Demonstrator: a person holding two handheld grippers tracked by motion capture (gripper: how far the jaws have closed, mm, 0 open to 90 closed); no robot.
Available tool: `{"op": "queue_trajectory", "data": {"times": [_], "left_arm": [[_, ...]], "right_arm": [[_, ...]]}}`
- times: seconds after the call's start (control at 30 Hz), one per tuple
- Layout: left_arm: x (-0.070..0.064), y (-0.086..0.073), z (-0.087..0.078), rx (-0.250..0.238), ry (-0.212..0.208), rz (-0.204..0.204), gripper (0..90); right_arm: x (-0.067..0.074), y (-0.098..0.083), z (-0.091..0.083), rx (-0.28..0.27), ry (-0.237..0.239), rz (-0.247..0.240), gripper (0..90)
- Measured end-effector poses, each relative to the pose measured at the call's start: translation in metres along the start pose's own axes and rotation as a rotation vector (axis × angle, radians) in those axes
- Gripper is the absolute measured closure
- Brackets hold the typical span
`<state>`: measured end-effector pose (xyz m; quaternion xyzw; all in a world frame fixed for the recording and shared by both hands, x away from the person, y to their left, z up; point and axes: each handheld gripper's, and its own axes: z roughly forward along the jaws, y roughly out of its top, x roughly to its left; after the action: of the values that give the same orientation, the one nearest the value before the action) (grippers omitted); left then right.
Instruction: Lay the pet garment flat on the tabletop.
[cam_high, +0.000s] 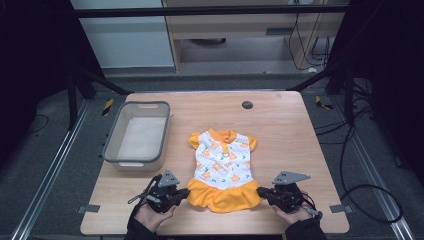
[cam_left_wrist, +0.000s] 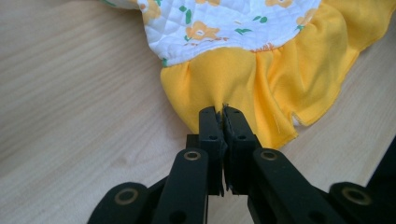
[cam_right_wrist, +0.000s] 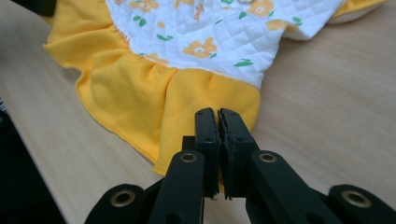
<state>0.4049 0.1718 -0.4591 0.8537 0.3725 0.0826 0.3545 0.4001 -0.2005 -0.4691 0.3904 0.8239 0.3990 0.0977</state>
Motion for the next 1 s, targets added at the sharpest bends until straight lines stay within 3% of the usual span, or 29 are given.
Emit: {"op": "queue_trajectory", "data": {"times": [0.13,0.2,0.3,0.53,0.63,0.73,0.83,1.0], "left_arm": [[-0.004,-0.008,0.012,0.090,0.006,0.011,86.6],[-0.006,-0.010,0.016,0.104,0.010,0.018,84.7],[-0.006,-0.008,0.012,0.057,0.024,0.018,73.4],[-0.001,0.009,-0.005,-0.075,0.067,0.034,58.9],[0.005,0.026,-0.006,-0.125,0.104,0.051,59.0],[0.012,0.039,-0.002,-0.184,0.103,0.047,60.6],[0.017,0.052,0.004,-0.207,0.138,0.035,65.3],[0.024,0.075,0.017,-0.229,0.188,0.008,75.6]], "right_arm": [[0.004,-0.008,0.005,0.077,0.003,-0.004,85.5],[0.005,-0.012,0.010,0.102,-0.002,-0.021,82.1],[0.006,-0.011,0.009,0.058,-0.017,-0.046,72.5],[0.005,-0.001,-0.001,-0.066,-0.044,-0.061,74.0],[0.005,0.005,0.001,-0.110,-0.039,-0.053,77.9],[0.006,0.011,0.005,-0.132,-0.027,-0.053,84.4],[0.006,0.016,0.010,-0.127,-0.025,-0.050,89.6],[0.004,0.019,0.019,-0.112,-0.031,-0.049,89.9]]}}
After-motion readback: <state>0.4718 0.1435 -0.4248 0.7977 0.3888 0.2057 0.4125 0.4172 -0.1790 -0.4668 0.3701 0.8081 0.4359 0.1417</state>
